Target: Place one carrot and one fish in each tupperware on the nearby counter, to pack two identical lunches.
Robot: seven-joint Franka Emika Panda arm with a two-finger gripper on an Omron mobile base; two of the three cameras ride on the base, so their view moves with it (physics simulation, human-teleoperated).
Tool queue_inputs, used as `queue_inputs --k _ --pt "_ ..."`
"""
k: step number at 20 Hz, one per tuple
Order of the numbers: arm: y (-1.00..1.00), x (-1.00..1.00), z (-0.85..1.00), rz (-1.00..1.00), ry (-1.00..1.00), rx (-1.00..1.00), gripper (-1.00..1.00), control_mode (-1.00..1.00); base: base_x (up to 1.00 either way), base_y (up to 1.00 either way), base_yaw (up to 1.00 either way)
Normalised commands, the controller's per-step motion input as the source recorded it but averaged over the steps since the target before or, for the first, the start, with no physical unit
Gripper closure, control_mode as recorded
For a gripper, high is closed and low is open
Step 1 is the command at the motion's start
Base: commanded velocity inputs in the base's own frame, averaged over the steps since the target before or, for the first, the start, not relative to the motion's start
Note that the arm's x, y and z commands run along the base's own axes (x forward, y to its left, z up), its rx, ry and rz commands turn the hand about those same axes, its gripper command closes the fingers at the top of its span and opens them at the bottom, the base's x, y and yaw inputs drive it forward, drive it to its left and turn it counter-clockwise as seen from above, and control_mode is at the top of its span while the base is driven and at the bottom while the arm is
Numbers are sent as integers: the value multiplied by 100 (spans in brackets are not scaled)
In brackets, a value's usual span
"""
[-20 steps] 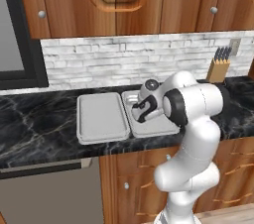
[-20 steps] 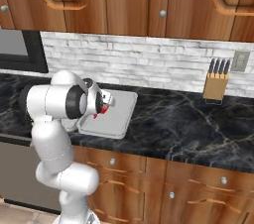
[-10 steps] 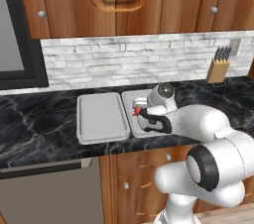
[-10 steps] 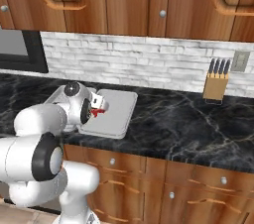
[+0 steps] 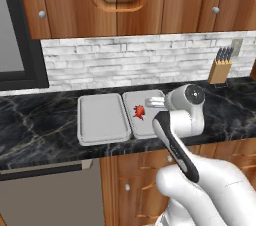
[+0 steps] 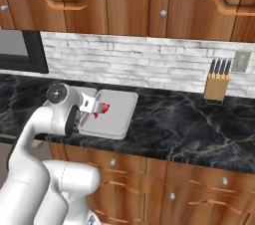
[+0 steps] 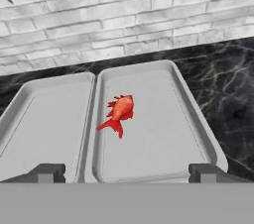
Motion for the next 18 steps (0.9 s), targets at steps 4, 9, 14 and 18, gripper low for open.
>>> queue_inputs --k 4,9,14,18 --pt "-18 -79 86 0 3 0 -100 -100 0 0 0" --pt "-4 -27 39 0 1 -1 -100 100 0 0 0" --pt "0 0 0 0 0 0 -100 100 -36 -57 -1" --pt "0 0 0 0 0 0 -100 100 -33 -100 -5"
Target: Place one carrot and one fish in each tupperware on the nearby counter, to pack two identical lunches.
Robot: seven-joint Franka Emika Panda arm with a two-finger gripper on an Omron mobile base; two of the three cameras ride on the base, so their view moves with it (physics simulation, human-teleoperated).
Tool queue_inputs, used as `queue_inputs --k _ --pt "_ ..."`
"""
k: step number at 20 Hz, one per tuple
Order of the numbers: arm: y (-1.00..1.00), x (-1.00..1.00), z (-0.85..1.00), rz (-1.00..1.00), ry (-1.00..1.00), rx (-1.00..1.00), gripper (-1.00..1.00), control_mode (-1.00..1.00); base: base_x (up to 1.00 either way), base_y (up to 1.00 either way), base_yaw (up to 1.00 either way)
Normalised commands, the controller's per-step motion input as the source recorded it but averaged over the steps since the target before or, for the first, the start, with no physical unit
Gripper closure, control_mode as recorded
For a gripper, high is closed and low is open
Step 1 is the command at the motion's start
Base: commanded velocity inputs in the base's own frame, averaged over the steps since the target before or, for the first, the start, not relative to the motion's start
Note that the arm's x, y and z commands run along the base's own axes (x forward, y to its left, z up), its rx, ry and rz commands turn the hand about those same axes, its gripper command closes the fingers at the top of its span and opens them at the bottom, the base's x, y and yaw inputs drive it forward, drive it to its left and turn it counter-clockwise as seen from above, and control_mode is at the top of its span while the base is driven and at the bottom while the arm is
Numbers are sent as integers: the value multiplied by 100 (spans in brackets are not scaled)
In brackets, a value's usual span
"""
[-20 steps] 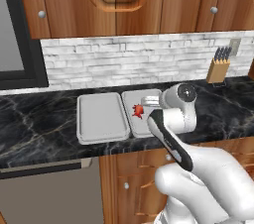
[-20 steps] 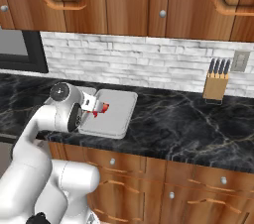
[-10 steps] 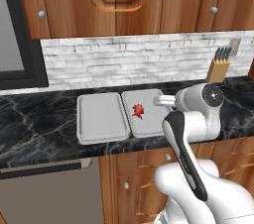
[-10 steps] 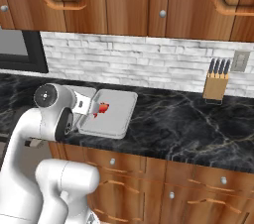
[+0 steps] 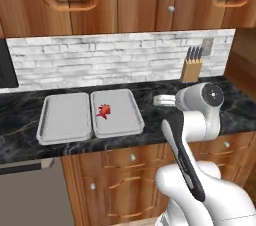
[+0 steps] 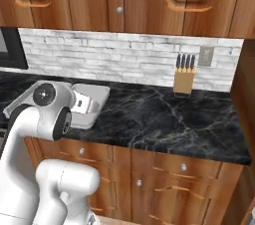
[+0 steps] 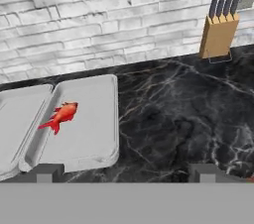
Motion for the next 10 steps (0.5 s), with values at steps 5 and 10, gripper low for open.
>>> queue_inputs --k 5,10 --pt "0 0 0 0 0 0 -100 100 -58 -88 -1" --pt "0 0 0 0 0 0 -100 100 -100 -49 0"
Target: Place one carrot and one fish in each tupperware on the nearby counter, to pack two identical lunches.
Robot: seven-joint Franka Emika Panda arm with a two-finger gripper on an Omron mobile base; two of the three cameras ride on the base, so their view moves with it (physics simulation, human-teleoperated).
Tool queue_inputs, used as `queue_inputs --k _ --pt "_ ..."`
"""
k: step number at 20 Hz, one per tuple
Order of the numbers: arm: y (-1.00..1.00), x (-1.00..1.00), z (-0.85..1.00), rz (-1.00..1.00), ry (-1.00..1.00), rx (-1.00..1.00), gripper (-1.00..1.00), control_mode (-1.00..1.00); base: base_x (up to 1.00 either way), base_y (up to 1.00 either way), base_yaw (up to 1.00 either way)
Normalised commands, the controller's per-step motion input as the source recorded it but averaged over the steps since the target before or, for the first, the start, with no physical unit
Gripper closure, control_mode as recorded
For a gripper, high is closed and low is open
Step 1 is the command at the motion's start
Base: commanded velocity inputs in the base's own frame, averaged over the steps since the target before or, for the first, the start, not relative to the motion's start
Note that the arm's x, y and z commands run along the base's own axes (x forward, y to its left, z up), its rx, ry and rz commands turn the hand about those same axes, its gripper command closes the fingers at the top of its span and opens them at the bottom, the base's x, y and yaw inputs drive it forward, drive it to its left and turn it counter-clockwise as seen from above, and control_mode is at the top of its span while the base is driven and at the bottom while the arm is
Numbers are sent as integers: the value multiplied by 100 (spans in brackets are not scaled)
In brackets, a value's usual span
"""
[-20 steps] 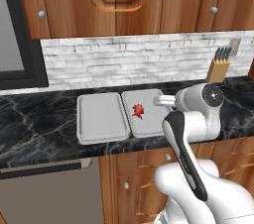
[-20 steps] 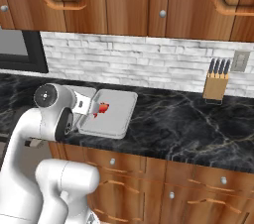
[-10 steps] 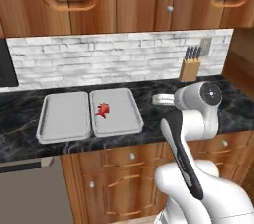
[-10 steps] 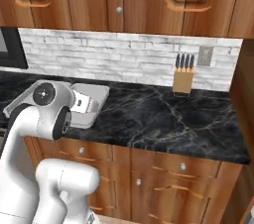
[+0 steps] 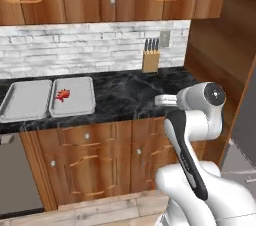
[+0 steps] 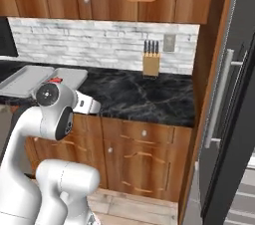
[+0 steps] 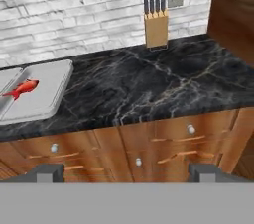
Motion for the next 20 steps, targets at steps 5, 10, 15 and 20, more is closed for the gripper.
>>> queue_inputs --k 5,10,15,20 --pt "0 0 0 0 0 0 -100 100 -91 -63 -1" --pt "0 0 0 0 0 0 -100 100 -56 -100 -7" --pt "0 0 0 0 0 0 -100 100 -18 -100 -7" --pt "0 0 0 0 0 0 -100 100 0 -100 -10"
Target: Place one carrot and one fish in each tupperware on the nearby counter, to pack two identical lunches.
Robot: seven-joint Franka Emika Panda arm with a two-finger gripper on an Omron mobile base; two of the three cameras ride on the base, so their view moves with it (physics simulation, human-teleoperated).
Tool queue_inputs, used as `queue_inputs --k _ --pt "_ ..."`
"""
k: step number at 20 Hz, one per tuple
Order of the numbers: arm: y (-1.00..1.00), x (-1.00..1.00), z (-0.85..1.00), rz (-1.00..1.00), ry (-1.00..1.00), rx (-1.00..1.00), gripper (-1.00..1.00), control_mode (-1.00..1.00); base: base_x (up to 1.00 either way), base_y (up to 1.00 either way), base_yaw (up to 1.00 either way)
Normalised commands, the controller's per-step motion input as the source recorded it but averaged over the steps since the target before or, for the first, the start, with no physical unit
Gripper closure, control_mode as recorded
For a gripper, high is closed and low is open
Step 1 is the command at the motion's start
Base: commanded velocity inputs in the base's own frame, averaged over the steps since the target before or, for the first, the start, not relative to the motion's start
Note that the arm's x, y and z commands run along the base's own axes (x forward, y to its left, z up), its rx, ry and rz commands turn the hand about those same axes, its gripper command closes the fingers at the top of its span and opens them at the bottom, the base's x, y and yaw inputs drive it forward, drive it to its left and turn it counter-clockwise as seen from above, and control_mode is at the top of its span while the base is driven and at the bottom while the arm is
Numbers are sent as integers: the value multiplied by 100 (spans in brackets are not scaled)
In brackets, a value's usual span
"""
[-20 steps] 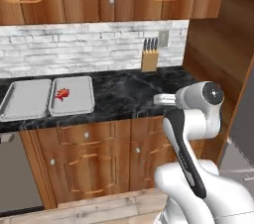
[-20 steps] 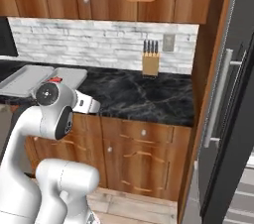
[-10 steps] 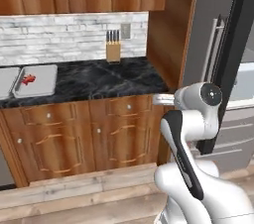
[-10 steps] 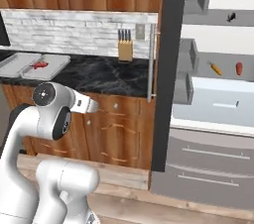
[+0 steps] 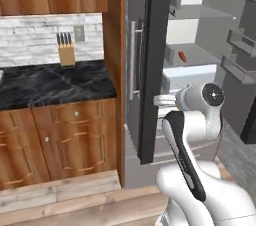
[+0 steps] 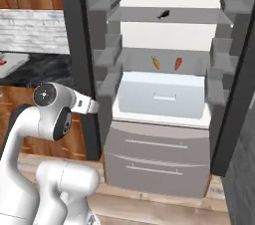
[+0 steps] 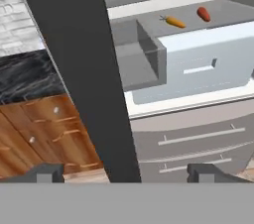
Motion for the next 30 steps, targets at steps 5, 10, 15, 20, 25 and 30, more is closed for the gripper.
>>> queue_inputs --k 5,10,15,20,25,30 --pt "0 0 0 0 0 0 -100 100 0 -100 -7" --pt "0 0 0 0 0 0 -100 100 28 -38 -1" --pt "0 0 0 0 0 0 -100 100 71 -5 0" --pt "0 0 0 0 0 0 -100 100 91 -20 0" --pt "0 0 0 0 0 0 -100 100 80 -28 0" --pt "0 0 0 0 0 0 -100 100 49 -35 0"
